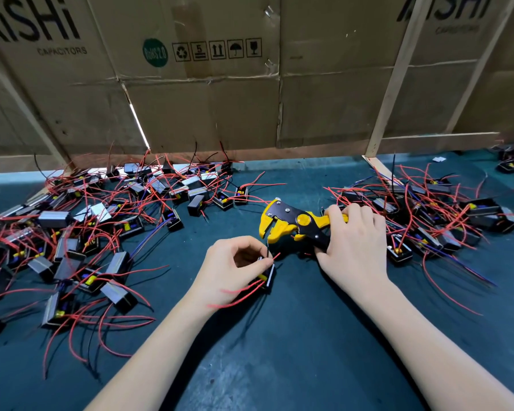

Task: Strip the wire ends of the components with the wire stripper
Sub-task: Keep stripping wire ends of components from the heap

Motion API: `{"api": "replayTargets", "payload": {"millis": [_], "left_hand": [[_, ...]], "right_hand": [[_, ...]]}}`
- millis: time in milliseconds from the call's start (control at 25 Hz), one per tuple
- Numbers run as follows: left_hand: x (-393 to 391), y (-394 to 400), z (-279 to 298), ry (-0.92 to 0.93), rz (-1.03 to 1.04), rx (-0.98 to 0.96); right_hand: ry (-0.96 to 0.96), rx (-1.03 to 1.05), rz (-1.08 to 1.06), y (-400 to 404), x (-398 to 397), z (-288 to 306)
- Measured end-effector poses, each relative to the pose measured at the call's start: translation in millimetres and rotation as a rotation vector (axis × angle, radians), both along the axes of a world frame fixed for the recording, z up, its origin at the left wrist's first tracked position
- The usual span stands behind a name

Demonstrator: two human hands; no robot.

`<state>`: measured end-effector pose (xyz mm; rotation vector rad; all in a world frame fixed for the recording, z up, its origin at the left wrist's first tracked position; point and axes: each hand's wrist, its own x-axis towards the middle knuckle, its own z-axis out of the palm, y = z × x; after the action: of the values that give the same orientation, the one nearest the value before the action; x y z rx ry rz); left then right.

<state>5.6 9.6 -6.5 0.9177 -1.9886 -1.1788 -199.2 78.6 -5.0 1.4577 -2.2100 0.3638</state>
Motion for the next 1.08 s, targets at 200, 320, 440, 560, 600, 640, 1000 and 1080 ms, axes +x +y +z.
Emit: {"api": "replayTargets", "payload": {"millis": [200, 320, 440, 560, 600, 640, 1000, 1080], "left_hand": [[-0.9, -3.2, -2.1, 0.014, 0.04, -0.024], [-1.1, -4.4, -3.4, 0.028, 0.072, 0.005], [-0.2, -4.7, -3.1, 0.026, 0.063, 0.019], [0.0, -4.5, -3.4, 0.022, 0.052, 0.015], [0.0, -4.7, -3.5, 0.021, 0.054, 0.015], [-0.2, -4.8, -3.4, 0.021, 0.055, 0.019], [-0.3, -1.0, 2.5, 0.025, 0.082, 0.048], [-0.5, -0.1, 4.0, 0.026, 0.086, 0.06]], "right_hand": [[0.012, 0.01, -0.006, -1.3, -2.2, 0.3], [0.026, -0.009, 0.011, -0.5, -5.7, 1.7], [0.064, -0.038, 0.045, -0.5, -6.2, 2.4], [0.086, -0.063, 0.069, -1.0, -5.0, 3.0], [0.092, -0.064, 0.074, -1.4, -4.9, 3.4], [0.099, -0.065, 0.078, -1.6, -5.0, 3.8], [0.084, -0.033, 0.111, -1.4, -6.3, 6.9], [0.05, 0.022, 0.119, -1.6, -7.4, 8.5]]}}
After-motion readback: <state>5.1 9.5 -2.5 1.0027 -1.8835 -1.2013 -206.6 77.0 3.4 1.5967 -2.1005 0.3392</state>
